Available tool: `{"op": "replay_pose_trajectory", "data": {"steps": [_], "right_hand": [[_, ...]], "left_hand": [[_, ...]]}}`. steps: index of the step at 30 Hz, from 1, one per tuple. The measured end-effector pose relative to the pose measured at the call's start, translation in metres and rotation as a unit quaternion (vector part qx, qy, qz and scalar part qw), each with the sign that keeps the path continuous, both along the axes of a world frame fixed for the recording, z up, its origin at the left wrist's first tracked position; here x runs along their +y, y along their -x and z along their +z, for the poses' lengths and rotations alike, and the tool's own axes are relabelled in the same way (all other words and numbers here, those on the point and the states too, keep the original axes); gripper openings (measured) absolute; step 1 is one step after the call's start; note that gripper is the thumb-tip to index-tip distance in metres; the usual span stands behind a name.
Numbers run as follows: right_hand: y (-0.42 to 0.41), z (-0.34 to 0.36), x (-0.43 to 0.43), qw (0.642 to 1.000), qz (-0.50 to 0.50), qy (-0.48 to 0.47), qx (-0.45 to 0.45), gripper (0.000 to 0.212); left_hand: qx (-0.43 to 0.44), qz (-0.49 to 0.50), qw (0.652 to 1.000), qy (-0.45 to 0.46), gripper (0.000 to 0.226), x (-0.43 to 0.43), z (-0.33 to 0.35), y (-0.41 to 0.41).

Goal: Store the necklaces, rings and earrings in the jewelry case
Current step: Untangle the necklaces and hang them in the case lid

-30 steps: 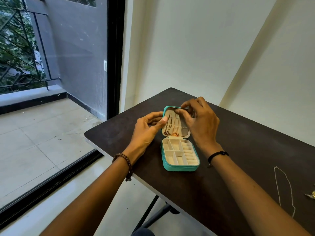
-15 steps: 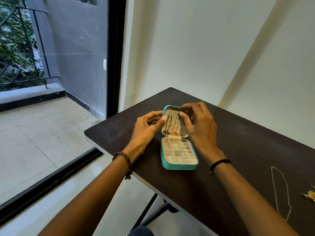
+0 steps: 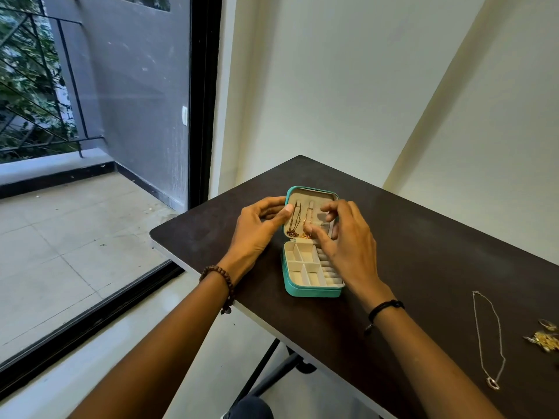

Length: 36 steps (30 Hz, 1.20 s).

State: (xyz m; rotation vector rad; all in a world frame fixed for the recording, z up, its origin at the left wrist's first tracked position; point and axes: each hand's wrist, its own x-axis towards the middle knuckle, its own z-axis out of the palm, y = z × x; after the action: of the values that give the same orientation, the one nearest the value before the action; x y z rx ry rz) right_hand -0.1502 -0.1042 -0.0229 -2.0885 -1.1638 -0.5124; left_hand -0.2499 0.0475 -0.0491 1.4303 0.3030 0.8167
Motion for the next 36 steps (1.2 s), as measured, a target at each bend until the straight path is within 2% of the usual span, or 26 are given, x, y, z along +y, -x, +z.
{"op": "replay_pose_trajectory", "data": {"steps": [7,11,14,16,19,22,26,31,36], "right_hand": [[0.013,-0.007,-0.024,0.997,-0.027,0.066,0.024,0.019],[0.018,-0.006,-0.037,0.995,-0.010,0.087,0.047,0.017],[0.022,-0.003,-0.045,0.995,-0.004,0.089,0.053,0.019],[0.023,0.001,-0.051,0.995,-0.004,0.083,0.060,0.020],[0.022,0.007,-0.064,0.995,0.003,0.066,0.069,0.019],[0.017,0.013,-0.080,0.996,0.002,0.042,0.076,0.016],[0.006,0.015,-0.108,0.996,-0.024,0.022,0.082,0.014],[-0.019,0.014,-0.155,0.992,-0.086,0.029,0.087,0.015],[-0.051,0.013,-0.208,0.980,-0.162,0.054,0.102,0.013]], "left_hand": [[0.039,0.046,0.998,-0.017,0.037,-0.010,0.005,0.006],[0.081,0.131,0.988,-0.022,0.040,-0.025,0.003,0.009],[0.120,0.205,0.969,-0.066,0.035,-0.041,0.010,0.012],[0.135,0.214,0.960,-0.119,0.026,-0.053,0.020,0.014],[0.153,0.187,0.947,-0.214,0.020,-0.072,0.037,0.011],[0.146,0.130,0.943,-0.270,0.013,-0.092,0.053,0.003],[0.160,0.063,0.920,-0.352,0.011,-0.121,0.066,-0.015],[0.170,0.010,0.898,-0.405,0.013,-0.166,0.080,-0.045],[0.198,-0.076,0.897,-0.389,0.016,-0.210,0.072,-0.086]]}}
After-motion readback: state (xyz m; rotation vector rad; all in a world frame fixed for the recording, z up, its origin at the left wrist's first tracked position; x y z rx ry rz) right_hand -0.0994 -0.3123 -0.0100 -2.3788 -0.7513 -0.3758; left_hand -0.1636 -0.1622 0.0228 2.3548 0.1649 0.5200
